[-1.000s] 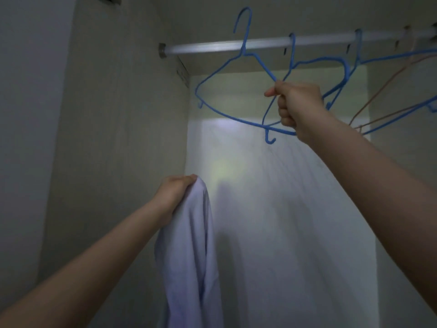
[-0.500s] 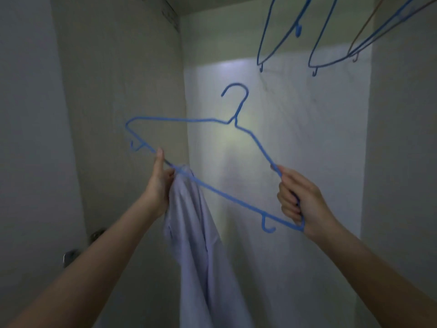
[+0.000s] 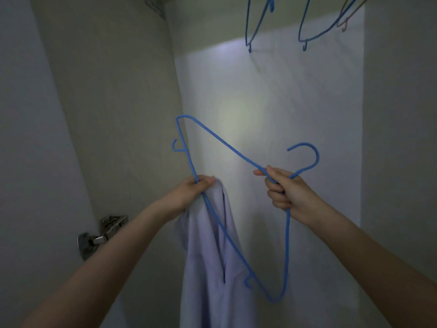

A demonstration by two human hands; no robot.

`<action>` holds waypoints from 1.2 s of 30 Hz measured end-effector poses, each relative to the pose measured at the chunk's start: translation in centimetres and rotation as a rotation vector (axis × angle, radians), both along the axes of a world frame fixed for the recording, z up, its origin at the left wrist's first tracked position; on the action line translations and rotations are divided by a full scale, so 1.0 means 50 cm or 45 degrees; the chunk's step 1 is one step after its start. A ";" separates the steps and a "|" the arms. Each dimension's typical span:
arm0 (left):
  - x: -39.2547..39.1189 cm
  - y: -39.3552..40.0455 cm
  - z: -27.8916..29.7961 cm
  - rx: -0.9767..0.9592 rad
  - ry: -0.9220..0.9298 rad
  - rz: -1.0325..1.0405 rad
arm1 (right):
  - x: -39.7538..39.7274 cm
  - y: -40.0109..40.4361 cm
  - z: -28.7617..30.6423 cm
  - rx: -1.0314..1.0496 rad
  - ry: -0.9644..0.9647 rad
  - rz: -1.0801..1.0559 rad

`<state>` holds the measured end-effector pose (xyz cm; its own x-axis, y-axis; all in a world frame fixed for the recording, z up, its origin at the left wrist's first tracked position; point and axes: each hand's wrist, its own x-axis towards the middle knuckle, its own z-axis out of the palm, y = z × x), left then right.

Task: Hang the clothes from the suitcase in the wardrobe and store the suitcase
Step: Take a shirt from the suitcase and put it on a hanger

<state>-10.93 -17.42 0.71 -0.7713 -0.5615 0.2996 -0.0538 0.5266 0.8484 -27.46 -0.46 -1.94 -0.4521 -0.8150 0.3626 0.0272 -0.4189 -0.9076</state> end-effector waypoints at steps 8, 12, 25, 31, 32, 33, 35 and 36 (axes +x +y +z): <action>0.024 -0.049 0.012 0.543 0.242 0.002 | -0.091 0.083 -0.024 0.190 0.066 0.163; -0.009 -0.052 0.035 0.219 0.206 0.180 | -0.089 0.095 -0.021 0.437 0.327 0.068; -0.066 0.010 0.078 -0.513 -0.029 0.199 | -0.043 0.053 0.023 0.622 0.559 -0.008; -0.059 0.032 0.130 -0.400 0.110 0.190 | -0.028 0.021 -0.010 0.802 0.734 -0.133; -0.053 0.029 0.135 -0.377 0.115 0.200 | -0.029 0.022 -0.011 0.800 0.699 -0.125; -0.048 0.024 0.138 -0.338 0.110 0.201 | -0.030 0.023 -0.008 0.767 0.633 -0.096; -0.042 0.019 0.134 -0.258 0.074 0.175 | -0.032 0.028 0.005 0.651 0.479 -0.030; -0.042 0.020 0.129 -0.239 0.046 0.168 | -0.031 0.028 0.011 0.604 0.435 -0.017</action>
<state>-13.03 -16.42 7.16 -0.6819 -0.5886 0.4342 -0.1040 0.6656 0.7390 -28.99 0.93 -1.36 -0.3848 -0.9190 0.0861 -0.3026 0.0375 -0.9524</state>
